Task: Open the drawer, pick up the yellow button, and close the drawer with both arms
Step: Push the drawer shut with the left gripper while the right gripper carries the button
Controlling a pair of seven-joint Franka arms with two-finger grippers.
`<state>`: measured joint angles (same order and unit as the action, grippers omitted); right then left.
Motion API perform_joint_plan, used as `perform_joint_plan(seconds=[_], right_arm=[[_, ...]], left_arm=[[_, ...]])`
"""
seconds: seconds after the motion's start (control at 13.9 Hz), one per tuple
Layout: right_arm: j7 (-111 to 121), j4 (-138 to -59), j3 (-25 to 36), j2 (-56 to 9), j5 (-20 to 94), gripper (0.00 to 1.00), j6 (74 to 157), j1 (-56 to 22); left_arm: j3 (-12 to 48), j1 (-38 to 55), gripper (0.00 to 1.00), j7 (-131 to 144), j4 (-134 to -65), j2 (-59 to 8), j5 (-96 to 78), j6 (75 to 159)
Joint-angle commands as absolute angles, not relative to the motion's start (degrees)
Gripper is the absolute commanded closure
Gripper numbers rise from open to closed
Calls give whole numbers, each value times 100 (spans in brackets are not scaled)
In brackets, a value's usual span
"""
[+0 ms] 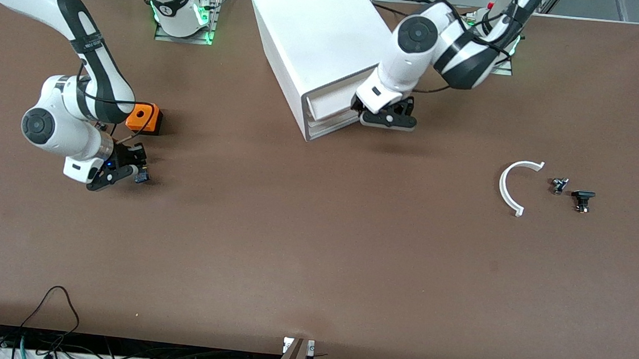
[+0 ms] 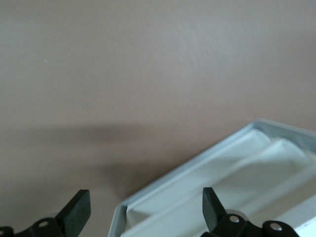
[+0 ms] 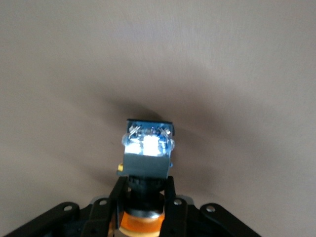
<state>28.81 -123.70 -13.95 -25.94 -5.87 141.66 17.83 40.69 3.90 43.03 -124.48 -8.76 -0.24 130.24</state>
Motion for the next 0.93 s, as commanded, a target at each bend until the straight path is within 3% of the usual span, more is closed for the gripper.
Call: perform_joint_plan(seconds=[0.0,0.07,0.22,0.43,0.57,0.86], right_arm=[[3015,-12656,-1503,-2470,-589,44,14388,1995],[2902,-12613,-1503,-2461,-563,0,14335,2004],[2271,-12359,-1651,-2330,-545,0,13969,1986],[1391,-11236,-2248,-2259,-545,0,12529,1978],[1030,-10637,-2478,-2241,-545,0,11991,1960],[-627,-9776,-2725,-2022,-536,0,11069,1576]], left_arm=[[4280,316,0,4307,-12700,-694,44,13034],[4367,316,0,4298,-12744,-677,44,13025],[4631,290,0,4280,-12797,-624,53,13025],[4632,62,0,4280,-12779,-580,53,13034],[4580,-253,0,4272,-12718,-580,123,13095],[3545,-694,0,4150,-12149,-536,132,13412]])
